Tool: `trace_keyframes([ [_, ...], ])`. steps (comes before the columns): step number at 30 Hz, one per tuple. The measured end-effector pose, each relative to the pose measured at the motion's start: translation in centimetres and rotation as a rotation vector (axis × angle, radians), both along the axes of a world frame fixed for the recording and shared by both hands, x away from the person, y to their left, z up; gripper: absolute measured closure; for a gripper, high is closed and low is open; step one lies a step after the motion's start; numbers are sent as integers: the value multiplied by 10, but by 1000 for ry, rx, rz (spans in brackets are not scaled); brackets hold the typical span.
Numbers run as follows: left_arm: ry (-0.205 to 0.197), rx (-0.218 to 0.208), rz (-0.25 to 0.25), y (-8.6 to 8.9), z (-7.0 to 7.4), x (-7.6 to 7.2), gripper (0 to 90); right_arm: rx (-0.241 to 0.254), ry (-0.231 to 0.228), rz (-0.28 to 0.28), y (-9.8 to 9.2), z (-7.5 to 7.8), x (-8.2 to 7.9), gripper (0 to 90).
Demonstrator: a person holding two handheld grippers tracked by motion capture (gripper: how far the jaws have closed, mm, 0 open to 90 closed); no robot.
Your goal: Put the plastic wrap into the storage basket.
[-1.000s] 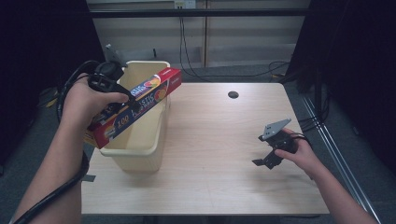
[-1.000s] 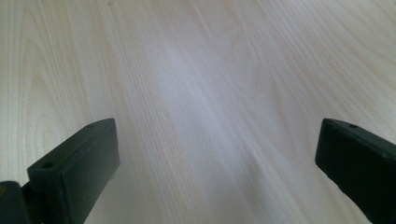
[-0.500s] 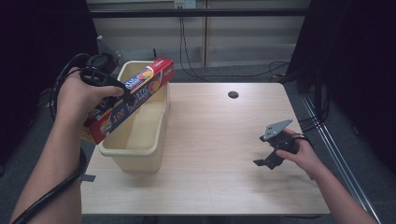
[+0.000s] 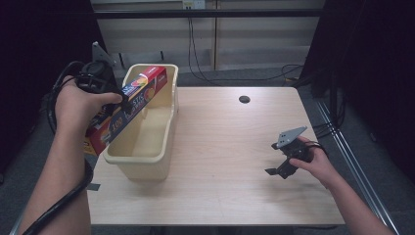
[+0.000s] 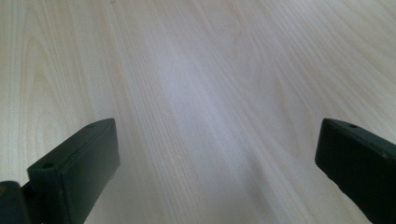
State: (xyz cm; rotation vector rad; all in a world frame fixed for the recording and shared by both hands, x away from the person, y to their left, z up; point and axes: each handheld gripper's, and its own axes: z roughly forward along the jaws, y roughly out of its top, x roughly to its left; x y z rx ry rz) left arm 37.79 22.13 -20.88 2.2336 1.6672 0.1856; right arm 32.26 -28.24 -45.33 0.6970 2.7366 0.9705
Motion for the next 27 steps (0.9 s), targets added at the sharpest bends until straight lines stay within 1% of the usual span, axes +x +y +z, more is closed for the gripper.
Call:
trace_keyframes([
  [2, -1, 6, 13, 1, -1, 0, 403, 3, -5, -1, 0, 0, 0, 0],
  [4, 1, -7, 33, 2, -4, 1, 403, 9, -2, -5, -1, 0, -1, 0],
  [6, 2, -3, 42, 2, -6, 2, 403, 8, -2, -6, -2, 0, -1, 0],
  [9, 23, -10, 55, 2, -12, 4, 403, 10, -3, -9, -3, 0, -2, 0],
  [11, 27, -8, 58, 1, -16, 5, 403, 10, -1, -12, -5, 0, -2, 0],
  [12, 30, -16, 72, 1, -18, 6, 403, 10, 0, -13, -5, 0, -2, 0],
  [14, 32, -12, 75, 0, -20, 7, 403, 14, -3, -11, -6, 0, -2, 0],
  [15, 33, -3, 79, 0, -21, 7, 402, 14, -4, -11, -6, 0, -2, 0],
  [19, 38, -12, 93, -2, -24, 8, 402, 11, -7, -8, -7, 0, -2, 0],
  [20, 46, -24, 102, -2, -26, 9, 402, 11, -8, -11, -6, 0, -2, 0],
  [22, 48, -14, 99, -4, -29, 10, 402, 15, -3, -10, -6, 0, -2, 0],
  [24, 55, -12, 104, -5, -31, 11, 401, 18, -6, -7, -5, 0, -2, 0],
  [25, 60, -15, 118, -7, -33, 11, 402, 20, -2, -8, -5, 0, -2, 0],
  [27, 61, -8, 117, -9, -36, 12, 402, 18, -3, -10, -5, 0, -2, 0],
])
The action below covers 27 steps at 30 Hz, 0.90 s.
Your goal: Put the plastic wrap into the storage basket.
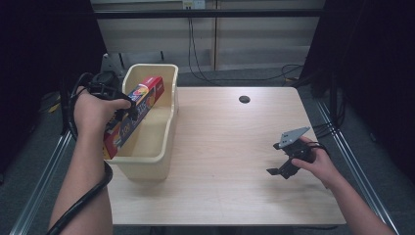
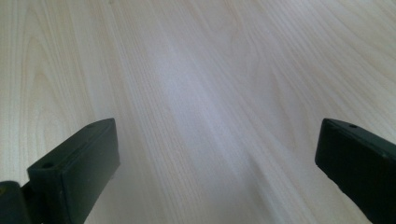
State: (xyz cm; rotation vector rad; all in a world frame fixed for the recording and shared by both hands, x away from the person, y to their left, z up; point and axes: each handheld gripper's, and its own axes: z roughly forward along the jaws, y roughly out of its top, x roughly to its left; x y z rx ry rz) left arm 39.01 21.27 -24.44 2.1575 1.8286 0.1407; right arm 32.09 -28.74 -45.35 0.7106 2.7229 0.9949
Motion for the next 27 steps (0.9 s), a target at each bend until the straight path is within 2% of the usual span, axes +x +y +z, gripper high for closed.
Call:
trace_keyframes([
  [1, 3, 6, -10, 0, -1, 1, 402, 0, -3, 3, 0, 0, 0, 0],
  [4, 7, -1, 5, -3, -6, 2, 401, -1, -2, 4, 0, 0, -1, 0],
  [18, 41, 3, 6, -14, -30, 8, 400, -5, 3, -4, -2, -1, -2, 0],
  [21, 49, -8, 23, -17, -34, 9, 400, -6, 0, -2, -2, -2, -2, 0],
  [24, 59, 11, 12, -19, -40, 10, 400, -2, 2, 1, -2, -2, -2, 0],
  [27, 68, 6, 28, -20, -46, 11, 400, -6, 1, 2, -2, -3, -2, 0],
])
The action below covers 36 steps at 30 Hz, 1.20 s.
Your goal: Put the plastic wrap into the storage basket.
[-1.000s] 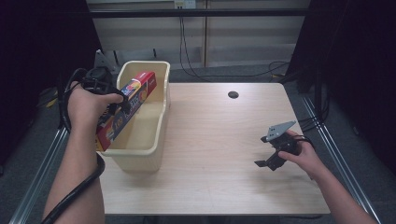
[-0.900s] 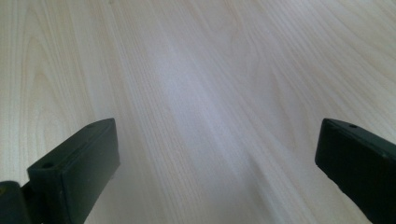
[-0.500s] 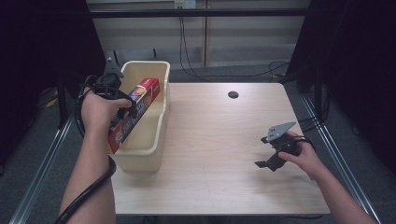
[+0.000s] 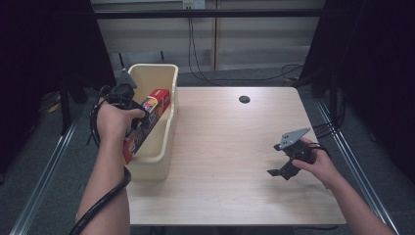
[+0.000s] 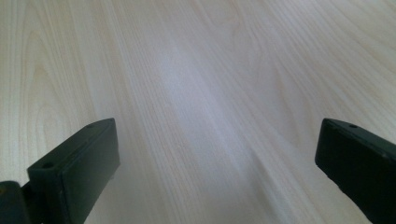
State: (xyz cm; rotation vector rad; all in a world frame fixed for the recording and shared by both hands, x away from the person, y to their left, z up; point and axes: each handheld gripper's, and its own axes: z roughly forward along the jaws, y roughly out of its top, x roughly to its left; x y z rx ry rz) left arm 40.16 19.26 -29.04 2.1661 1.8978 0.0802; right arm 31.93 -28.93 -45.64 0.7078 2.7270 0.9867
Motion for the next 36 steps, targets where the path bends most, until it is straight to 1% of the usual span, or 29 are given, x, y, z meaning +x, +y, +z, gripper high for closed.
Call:
trace_keyframes([
  [2, 14, -7, 7, -1, -5, 1, 399, -3, 1, -3, 0, 0, 0, 0],
  [5, 20, -3, 13, -2, -10, 2, 399, -4, 3, -3, 0, 0, -2, 0],
  [8, 32, -9, 20, -2, -16, 3, 398, -2, 5, -10, -1, 0, -1, 0],
  [9, 43, -5, 27, -2, -17, 3, 397, -1, 5, -9, -1, 0, -1, 0],
  [10, 43, 0, 23, -2, -19, 3, 397, 0, 3, -4, -1, 0, -1, 0],
  [11, 51, -5, 23, -2, -20, 3, 396, -4, 5, -7, 0, 0, -1, 0],
  [12, 52, -2, 28, -2, -20, 2, 396, -8, 3, -4, 0, 0, -1, 0],
  [14, 63, -6, 34, 0, -22, 2, 395, -6, 4, -3, 0, 0, -1, 0],
  [15, 61, 0, 36, 0, -22, 2, 394, 2, 9, 4, 0, -1, -1, 0],
  [16, 64, -5, 40, 1, -23, 2, 393, -4, 7, 1, 0, -1, -1, 0],
  [18, 64, 4, 46, 1, -24, 2, 392, -8, 10, 0, 1, -1, -1, 0],
  [21, 95, -6, 53, 2, -27, 1, 391, -7, 10, -2, 1, -1, -1, 0],
  [22, 107, 0, 52, 3, -28, 0, 390, -6, 10, -2, 1, -1, -1, 0],
  [24, 115, 3, 56, 2, -30, 0, 389, -6, 10, -1, 1, -1, -1, 0],
  [25, 115, 9, 55, 2, -29, 0, 389, -10, 9, 0, 1, -1, 0, 0],
  [26, 104, 13, 49, 2, -28, 0, 386, -10, 9, -1, 1, -2, -1, 0],
  [29, 72, -8, 57, 3, -27, 0, 378, -12, 10, 0, 2, -2, -1, 0],
  [31, 73, -22, 59, 2, -26, 0, 370, -11, 9, 1, 1, -2, -1, 0],
  [32, 50, -31, 63, 2, -22, 0, 367, -13, 10, -2, 1, -2, -1, 0],
  [33, 38, -28, 66, 2, -19, 0, 366, -13, 11, -2, 1, -2, -1, 0],
  [34, 38, -28, 66, 2, -19, 0, 367, -9, 13, -1, 1, -3, 0, 0],
  [35, 27, -27, 56, 1, -10, 0, 360, -16, 10, -1, 1, -2, 0, 0],
  [36, 17, -35, 61, 1, -6, 0, 357, -15, 11, -2, 1, -3, 0, 0],
])
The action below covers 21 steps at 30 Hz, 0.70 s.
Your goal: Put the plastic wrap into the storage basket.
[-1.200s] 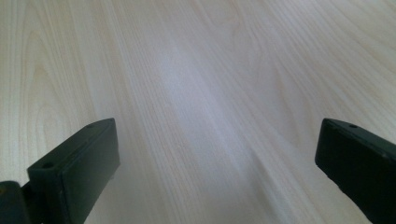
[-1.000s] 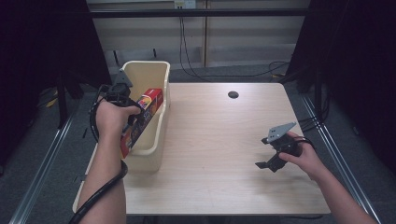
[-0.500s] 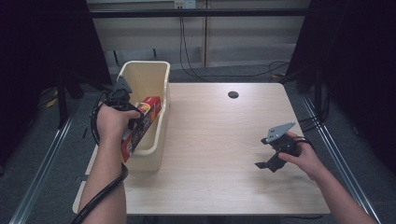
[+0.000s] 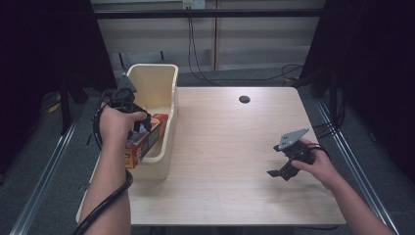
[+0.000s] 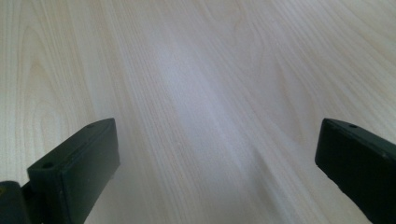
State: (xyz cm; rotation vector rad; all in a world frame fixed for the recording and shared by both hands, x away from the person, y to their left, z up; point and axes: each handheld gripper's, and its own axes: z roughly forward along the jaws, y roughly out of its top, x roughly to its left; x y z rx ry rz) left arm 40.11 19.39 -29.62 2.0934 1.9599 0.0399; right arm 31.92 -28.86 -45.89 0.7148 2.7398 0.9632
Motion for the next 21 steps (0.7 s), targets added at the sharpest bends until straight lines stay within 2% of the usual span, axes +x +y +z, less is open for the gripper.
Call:
trace_keyframes([
  [7, -38, -11, -32, -5, 15, 0, 332, 5, -1, -2, 2, -1, 0, 0],
  [8, -52, -27, -51, -9, 18, 0, 329, 7, -1, -1, 3, -1, 0, 0],
  [12, -82, -41, -85, -16, 25, 0, 318, 13, 2, 1, 3, -1, -1, 0],
  [15, -105, -69, -112, -23, 28, -1, 309, 7, -1, 0, 3, -1, -2, 0],
  [21, -131, -88, -170, -36, 30, -2, 286, 13, -2, -1, 3, -1, -4, 0],
])
